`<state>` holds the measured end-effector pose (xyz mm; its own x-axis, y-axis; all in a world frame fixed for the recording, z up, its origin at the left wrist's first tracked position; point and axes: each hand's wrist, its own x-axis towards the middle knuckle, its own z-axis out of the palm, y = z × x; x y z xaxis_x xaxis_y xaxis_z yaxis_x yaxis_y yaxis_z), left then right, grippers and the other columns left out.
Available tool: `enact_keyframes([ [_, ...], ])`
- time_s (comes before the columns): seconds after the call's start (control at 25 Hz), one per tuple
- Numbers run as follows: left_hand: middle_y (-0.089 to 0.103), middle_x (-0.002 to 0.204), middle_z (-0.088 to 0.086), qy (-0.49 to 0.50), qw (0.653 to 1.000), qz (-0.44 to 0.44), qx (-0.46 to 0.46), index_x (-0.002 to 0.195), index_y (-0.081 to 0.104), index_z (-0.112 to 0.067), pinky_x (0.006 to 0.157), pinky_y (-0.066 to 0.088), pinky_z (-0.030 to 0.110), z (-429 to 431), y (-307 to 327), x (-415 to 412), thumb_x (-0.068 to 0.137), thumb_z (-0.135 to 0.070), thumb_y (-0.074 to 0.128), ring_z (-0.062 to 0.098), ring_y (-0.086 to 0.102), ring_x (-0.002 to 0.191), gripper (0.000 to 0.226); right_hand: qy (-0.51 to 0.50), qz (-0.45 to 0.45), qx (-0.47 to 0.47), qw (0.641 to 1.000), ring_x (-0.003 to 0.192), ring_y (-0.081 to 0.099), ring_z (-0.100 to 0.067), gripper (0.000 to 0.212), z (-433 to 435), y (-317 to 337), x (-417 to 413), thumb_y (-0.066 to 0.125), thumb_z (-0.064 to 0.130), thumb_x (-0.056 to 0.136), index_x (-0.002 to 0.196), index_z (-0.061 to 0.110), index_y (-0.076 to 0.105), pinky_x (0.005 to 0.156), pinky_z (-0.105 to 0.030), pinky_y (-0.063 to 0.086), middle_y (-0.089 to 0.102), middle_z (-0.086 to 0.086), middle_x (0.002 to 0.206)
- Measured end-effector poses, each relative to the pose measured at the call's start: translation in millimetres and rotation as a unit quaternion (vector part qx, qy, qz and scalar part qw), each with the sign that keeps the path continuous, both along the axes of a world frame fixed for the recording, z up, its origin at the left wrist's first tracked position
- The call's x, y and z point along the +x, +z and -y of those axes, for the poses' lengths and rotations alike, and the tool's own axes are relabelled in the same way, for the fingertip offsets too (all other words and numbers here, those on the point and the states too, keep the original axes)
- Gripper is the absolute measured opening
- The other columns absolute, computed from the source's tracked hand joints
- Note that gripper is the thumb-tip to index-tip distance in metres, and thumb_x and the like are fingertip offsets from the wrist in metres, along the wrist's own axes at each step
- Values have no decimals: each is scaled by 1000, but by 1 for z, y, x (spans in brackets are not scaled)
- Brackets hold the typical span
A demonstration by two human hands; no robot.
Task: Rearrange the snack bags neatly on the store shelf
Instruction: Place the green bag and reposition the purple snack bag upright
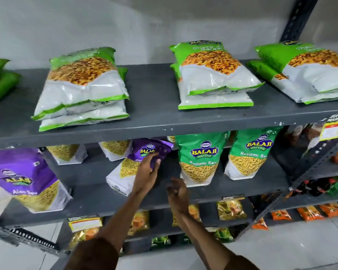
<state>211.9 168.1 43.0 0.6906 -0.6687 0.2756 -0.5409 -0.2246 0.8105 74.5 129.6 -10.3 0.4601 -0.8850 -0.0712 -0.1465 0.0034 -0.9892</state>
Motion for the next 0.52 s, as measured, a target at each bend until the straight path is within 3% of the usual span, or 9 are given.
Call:
enact_keyframes([
  [0.08, 69, 121, 15, 55, 998, 29, 28, 126, 59, -12, 94, 51, 42, -19, -1, 41, 98, -33, 48, 34, 64, 110, 36, 27, -24, 73, 997, 78, 61, -8, 29, -7, 2, 39, 67, 12, 88, 114, 18, 54, 69, -18, 48, 67, -15, 102],
  [0.16, 64, 131, 18, 114, 984, 33, 136, 137, 53, -16, 96, 49, 46, -39, -10, 76, 98, -32, 47, 40, 60, 119, 42, 51, -43, 160, 985, 92, 61, -20, 38, -12, 2, 66, 66, 28, 90, 122, 17, 49, 71, -34, 53, 63, -14, 115],
  [0.28, 54, 145, 17, 122, 943, -73, 301, 146, 44, -24, 106, 43, 46, -57, -25, 112, 96, -49, 42, 42, 53, 128, 55, 73, -91, 180, 977, 98, 69, -32, 43, -23, 2, 91, 60, 52, 87, 117, 24, 48, 68, -39, 60, 60, -4, 105],
  [0.36, 61, 135, 18, 99, 932, -139, 320, 126, 63, -19, 102, 49, 40, -56, -28, 127, 91, -50, 52, 38, 61, 120, 48, 91, -77, 164, 979, 89, 68, -30, 39, -33, 3, 101, 62, 50, 87, 107, 20, 47, 61, -35, 61, 62, -10, 91],
  [0.4, 68, 121, 20, 92, 933, -167, 304, 104, 71, -14, 94, 53, 36, -55, -25, 128, 87, -45, 59, 35, 67, 106, 37, 84, -72, 153, 982, 78, 64, -23, 37, -38, 3, 102, 64, 44, 88, 104, 16, 47, 55, -33, 60, 60, -10, 81],
  [0.48, 66, 83, 18, 85, 941, -222, 241, 61, 58, -12, 70, 47, 31, -63, -23, 116, 83, -36, 72, 23, 61, 65, 35, 66, -57, 134, 987, 52, 58, -10, 30, -49, 2, 92, 66, 32, 89, 108, 14, 53, 47, -27, 53, 59, -3, 71],
  [0.52, 59, 71, 13, 86, 938, -263, 210, 54, 51, -14, 63, 41, 29, -72, -23, 105, 81, -32, 77, 19, 52, 55, 41, 57, -41, 136, 988, 45, 55, -3, 23, -53, 0, 82, 64, 23, 92, 111, 15, 55, 44, -21, 49, 60, 0, 71],
])
